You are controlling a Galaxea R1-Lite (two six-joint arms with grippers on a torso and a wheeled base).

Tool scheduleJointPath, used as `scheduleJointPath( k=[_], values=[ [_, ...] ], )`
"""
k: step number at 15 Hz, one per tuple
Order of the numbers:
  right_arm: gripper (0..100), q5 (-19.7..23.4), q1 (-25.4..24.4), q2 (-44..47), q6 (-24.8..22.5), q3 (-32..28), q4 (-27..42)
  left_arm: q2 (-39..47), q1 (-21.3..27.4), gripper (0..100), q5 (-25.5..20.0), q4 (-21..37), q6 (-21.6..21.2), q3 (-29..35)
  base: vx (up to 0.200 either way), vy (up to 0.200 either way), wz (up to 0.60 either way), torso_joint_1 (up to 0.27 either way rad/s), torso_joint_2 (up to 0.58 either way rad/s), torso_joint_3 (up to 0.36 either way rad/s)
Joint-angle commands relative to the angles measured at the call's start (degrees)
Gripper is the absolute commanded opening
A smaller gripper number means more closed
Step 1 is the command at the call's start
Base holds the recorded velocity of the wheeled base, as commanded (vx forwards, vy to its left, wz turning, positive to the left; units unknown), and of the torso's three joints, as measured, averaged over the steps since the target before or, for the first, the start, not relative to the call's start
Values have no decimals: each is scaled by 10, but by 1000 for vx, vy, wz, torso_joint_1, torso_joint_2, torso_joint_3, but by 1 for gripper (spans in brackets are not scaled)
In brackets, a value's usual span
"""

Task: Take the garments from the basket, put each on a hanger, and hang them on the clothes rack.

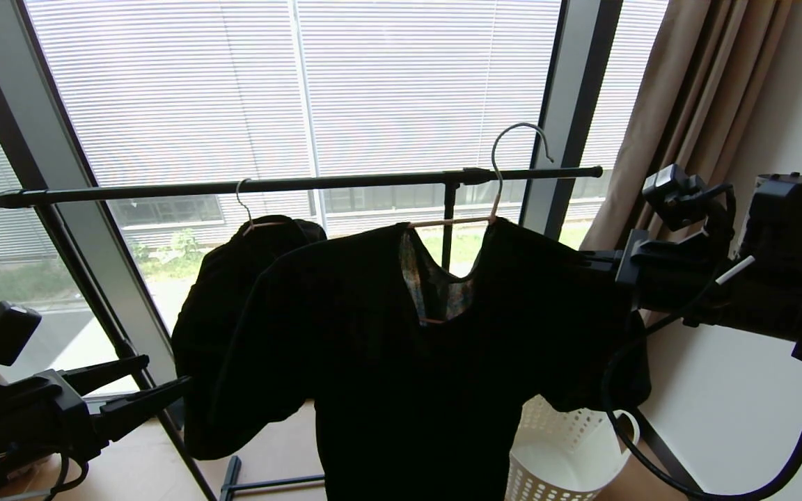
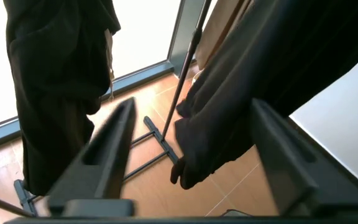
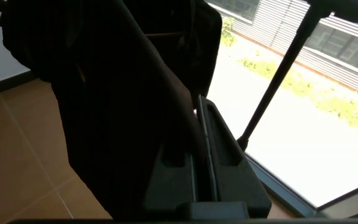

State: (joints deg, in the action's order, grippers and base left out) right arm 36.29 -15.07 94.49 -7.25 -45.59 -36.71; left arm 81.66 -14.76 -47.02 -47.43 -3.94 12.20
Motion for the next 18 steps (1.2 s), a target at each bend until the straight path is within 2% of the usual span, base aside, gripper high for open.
scheduleJointPath(
  k=[1,2,5,6,8,9,10,11,13,14,15,16,18],
  values=[
    [0,0,0,7,0,1,0,-12,0,100,-1,0,1,2,0,0,0,0,0,0],
    [0,0,0,8,0,1,1,-17,1,100,-7,-3,7,6,0,0,0,0,0,0],
    [0,-2,-15,26,-3,5,2,-35,19,100,-11,-6,64,63,0,0,0,0,0,0],
    [0,-2,-28,38,-4,7,2,-36,40,100,-11,13,65,99,0,0,0,0,0,0],
    [0,-2,-41,46,-6,10,2,-50,74,100,-10,120,64,179,0,0,0,0,0,0],
    [0,-2,-41,46,-6,10,2,-51,76,100,-10,126,64,182,0,0,0,0,0,0],
    [0,-3,-45,46,-7,14,2,-61,111,100,-9,264,48,278,0,0,0,0,0,0],
    [0,-2,-50,46,-7,16,2,-59,129,100,-8,309,30,314,0,0,0,0,0,0],
    [0,-3,-57,46,-8,21,2,-53,166,100,-3,372,-3,362,0,0,0,0,0,0],
    [0,-2,-60,46,-19,24,2,-35,215,100,32,435,-24,412,0,0,0,0,0,0],
    [0,-2,-67,46,-22,27,2,-23,241,100,57,472,-41,441,0,0,0,0,0,0],
    [0,-2,-70,46,-22,28,2,-12,257,100,69,492,-56,455,0,0,0,0,0,0],
    [0,-2,-81,42,-23,36,2,12,294,100,76,518,-126,461,0,0,0,0,0,0]
  ],
)
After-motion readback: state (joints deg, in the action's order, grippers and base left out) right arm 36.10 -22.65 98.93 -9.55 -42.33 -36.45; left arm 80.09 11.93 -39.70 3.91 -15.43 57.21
